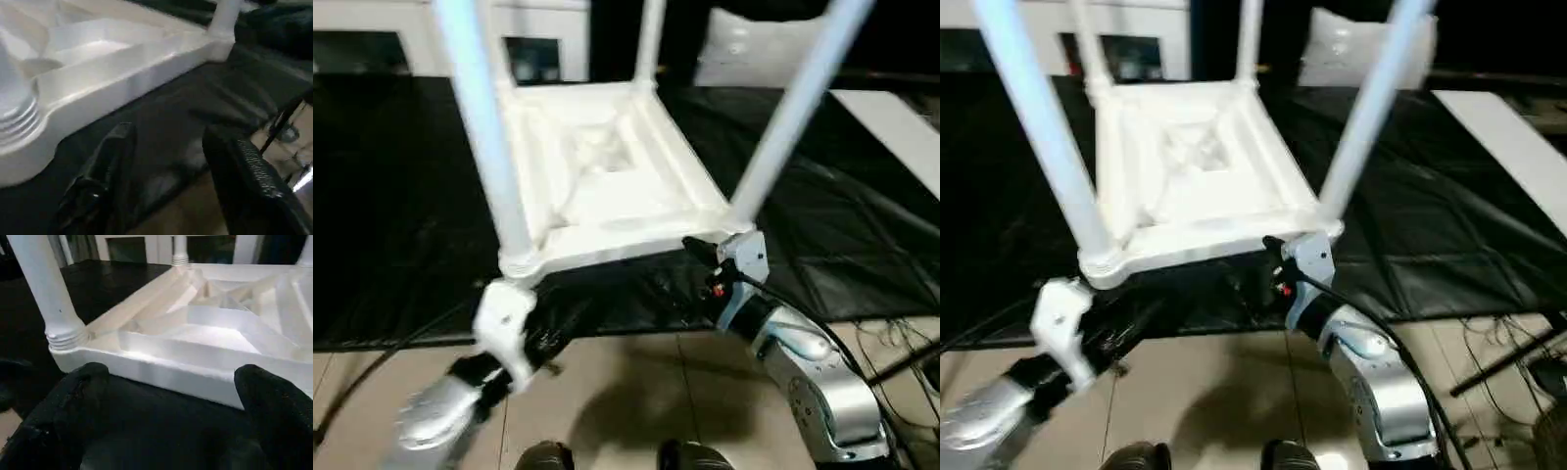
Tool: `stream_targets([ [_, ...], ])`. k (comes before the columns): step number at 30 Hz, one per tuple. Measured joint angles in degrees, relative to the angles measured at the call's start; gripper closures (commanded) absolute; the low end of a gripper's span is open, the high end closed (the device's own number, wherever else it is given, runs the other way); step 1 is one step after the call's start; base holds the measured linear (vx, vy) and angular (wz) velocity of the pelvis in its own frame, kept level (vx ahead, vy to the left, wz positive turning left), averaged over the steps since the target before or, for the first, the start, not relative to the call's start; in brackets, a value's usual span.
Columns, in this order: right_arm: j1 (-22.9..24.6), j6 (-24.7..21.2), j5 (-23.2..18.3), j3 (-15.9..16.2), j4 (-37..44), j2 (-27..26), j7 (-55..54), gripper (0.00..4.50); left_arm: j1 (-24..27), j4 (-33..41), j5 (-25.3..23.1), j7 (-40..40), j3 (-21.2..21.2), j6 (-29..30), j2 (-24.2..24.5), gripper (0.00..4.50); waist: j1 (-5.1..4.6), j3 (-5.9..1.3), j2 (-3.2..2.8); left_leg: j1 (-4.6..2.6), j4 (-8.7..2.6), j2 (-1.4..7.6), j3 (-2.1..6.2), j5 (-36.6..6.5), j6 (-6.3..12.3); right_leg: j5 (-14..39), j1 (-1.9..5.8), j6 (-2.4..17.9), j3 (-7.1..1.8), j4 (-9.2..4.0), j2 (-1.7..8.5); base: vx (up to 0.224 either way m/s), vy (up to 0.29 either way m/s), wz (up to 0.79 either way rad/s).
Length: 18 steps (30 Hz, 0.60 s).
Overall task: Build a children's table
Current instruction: Rotate leg to tighten, then rotate table base
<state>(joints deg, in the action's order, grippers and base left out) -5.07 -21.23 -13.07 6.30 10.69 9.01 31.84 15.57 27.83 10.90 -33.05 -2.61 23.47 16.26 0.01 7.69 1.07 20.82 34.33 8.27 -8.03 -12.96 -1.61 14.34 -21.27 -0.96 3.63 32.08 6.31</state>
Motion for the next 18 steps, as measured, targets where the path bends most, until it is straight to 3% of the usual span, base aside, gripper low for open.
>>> stream_targets([
  [1, 0.05, 0.52, -0.37, 0.21, 0.00, 0.19, 0.66, 0.00, 0.54, -0.02, 0.65, -0.61, -1.58, 0.03, 1.54, 1.84, -0.12, 0.11, -0.19, 0.05, -0.28, 0.31, -0.08, 0.00, 0.00, 0.12, 0.17, 0.20, 0.61, -0.26, -0.03, -0.088, -0.033, 0.00],
  [2, 0.60, 0.90, -0.91, 0.21, 0.12, 0.09, 1.12, 0.00, 0.51, -0.32, 0.91, -1.02, -3.76, 0.11, 3.17, 1.73, 0.47, 0.44, -0.59, 0.40, -1.14, 0.78, -0.81, 0.07, -0.10, 2.05, 0.10, 0.92, 1.72, 3.00, 0.07, -0.130, -0.055, 0.14],
  [3, 1.91, 1.38, -1.12, -0.19, 0.43, 0.09, 1.15, 0.00, -0.34, -0.60, 1.36, -1.35, -4.77, 0.14, 4.25, 1.68, 2.50, 0.16, -0.08, 0.66, -1.23, 1.48, -2.62, 0.08, -0.12, 3.43, 0.30, 1.37, 1.34, 7.46, -0.18, -0.130, -0.055, 0.14],
  [4, 1.89, 1.39, -1.13, -0.35, 0.22, 0.09, 1.09, 0.00, -0.42, -0.10, 1.81, -1.47, -6.61, -0.19, 4.95, 1.58, 4.56, -0.72, 2.02, 1.20, -0.93, 1.77, -4.53, 0.36, -0.48, 5.70, 0.81, 0.97, -0.53, 10.05, -0.36, -0.062, -0.134, 0.28],
  [5, 0.28, 1.39, -1.63, -0.14, -0.03, 0.10, 1.14, 0.00, 0.83, -0.63, 1.74, -1.19, -9.05, -0.47, 5.20, 1.48, 5.35, -1.03, 2.23, 2.55, 1.11, 1.45, -3.09, 0.33, -1.52, 4.80, -0.06, -0.90, -1.61, 9.64, -1.16, -0.005, -0.180, 0.30],
  [6, 0.11, 1.55, -1.98, -0.52, 0.03, -0.14, 1.06, 0.00, 2.58, -1.94, 1.70, -1.16, -9.73, -0.16, 5.89, 1.38, 5.93, -1.05, 1.25, 3.09, 1.78, 0.97, -1.12, 0.90, -1.28, 4.81, 0.05, -0.88, -1.76, 9.69, -1.75, -0.005, -0.180, 0.30],
  [7, 0.15, 1.61, -2.15, -0.50, 0.04, -0.22, 1.10, 0.00, 3.22, -3.19, 1.53, -0.99, -10.30, 0.11, 6.19, 1.38, 6.68, -1.06, 0.38, 2.64, 2.94, 0.42, 0.73, 0.94, -1.29, 4.78, 0.24, -0.83, -1.86, 9.61, -2.38, -0.051, -0.095, 0.21],
  [8, 0.14, 1.70, -2.17, -0.48, 0.03, -0.37, 1.04, 0.00, 2.52, -4.03, 1.14, -0.32, -11.29, 0.14, 6.82, 1.15, 6.73, -0.79, -0.65, 2.22, 3.75, -0.17, 2.43, 1.62, -2.10, 4.64, 0.54, -0.57, -0.90, 9.51, -2.33, -0.060, 0.010, 0.07],
  [10, 0.26, 1.76, -1.94, -0.14, -0.59, -0.34, 0.93, 0.00, 0.22, -4.24, 0.84, 0.91, -13.00, 0.09, 7.44, 1.04, 6.26, -0.51, -1.23, 2.32, 3.47, 0.03, 2.91, 1.61, -2.23, 4.34, 1.02, -0.05, -0.03, 8.81, -2.26, -0.059, 0.042, -0.01],
  [11, 0.33, 1.84, -1.24, -0.09, -1.01, -0.15, 0.46, 0.00, -2.58, -4.35, 0.87, 2.01, -13.45, 0.11, 7.39, 0.97, 5.63, -0.35, -1.63, 2.30, 2.90, 0.09, 3.31, 1.60, -2.22, 4.40, 1.58, 0.38, 0.17, 7.72, -2.69, -0.068, 0.105, -0.15],
  [12, 0.31, 1.94, -0.68, -0.09, -1.08, 0.02, 0.04, 0.00, -4.85, -4.18, 0.99, 2.72, -13.43, 0.10, 7.23, 0.97, 5.73, -0.42, -1.47, 2.83, 2.11, 0.05, 3.08, 1.60, -2.21, 4.73, 2.00, 1.66, 0.41, 8.03, -2.95, -0.068, 0.105, -0.15],
  [13, 0.43, 2.12, -0.29, -0.28, -1.09, 0.29, -0.41, 0.00, -6.46, -3.95, 1.41, 3.21, -13.03, 0.11, 6.71, 0.91, 5.66, -0.62, -1.03, 3.06, 1.46, 0.03, 2.17, 1.61, -2.22, 5.37, 2.03, 3.21, 0.48, 8.63, -2.83, -0.116, 0.086, 0.04],
  [14, 0.16, 2.14, 0.23, -0.41, -1.39, 0.20, -1.38, 0.00, -8.14, -3.13, 1.95, 3.81, -12.48, 0.11, 5.35, 0.82, 5.91, -1.01, -0.02, 3.14, 0.71, -0.10, 0.61, 1.64, -2.25, 5.88, 1.65, 3.33, -0.40, 8.51, -2.09, -0.055, 0.025, 0.09],
  [15, -0.12, 2.13, 0.30, -0.31, -1.84, -0.07, -1.77, 0.00, -8.50, -2.47, 2.03, 4.14, -11.93, 0.09, 4.63, 0.70, 5.49, -1.03, 0.54, 2.83, 1.36, -0.75, 0.19, 1.26, -2.68, 6.06, 0.62, 2.13, -0.62, 8.28, -0.93, -0.055, 0.025, 0.09],
  [16, -0.19, 2.09, 0.29, -0.36, -2.10, -0.29, -2.30, 0.00, -8.26, -2.45, 1.62, 4.94, -11.16, 0.07, 3.85, 0.57, 5.74, -0.86, 0.36, 2.45, 3.17, -1.01, 1.11, -0.39, -3.61, 5.75, 0.42, 1.59, -0.70, 8.22, -0.40, 0.075, 0.036, -0.21],
  [17, -0.24, 2.02, 0.25, -0.99, -2.37, -0.72, -3.51, 0.00, -9.03, -4.12, 0.20, 7.19, -9.45, 0.09, 2.41, 0.51, 5.35, -0.70, -1.41, 0.80, 4.94, -0.90, 4.61, -0.38, -3.48, 4.54, 1.52, 0.55, 0.98, 7.37, -0.17, 0.083, 0.117, -0.20],
  [18, -0.26, 1.71, 0.26, -1.38, -2.50, -1.32, -4.22, 0.00, -11.25, -5.67, -0.67, 8.53, -8.93, -0.09, 2.01, 0.44, 4.73, -0.62, -1.94, 0.39, 4.32, -0.81, 4.15, 0.02, -1.59, 3.55, 1.27, 0.61, 1.11, 6.91, -0.27, -0.014, 0.101, -0.16],
])
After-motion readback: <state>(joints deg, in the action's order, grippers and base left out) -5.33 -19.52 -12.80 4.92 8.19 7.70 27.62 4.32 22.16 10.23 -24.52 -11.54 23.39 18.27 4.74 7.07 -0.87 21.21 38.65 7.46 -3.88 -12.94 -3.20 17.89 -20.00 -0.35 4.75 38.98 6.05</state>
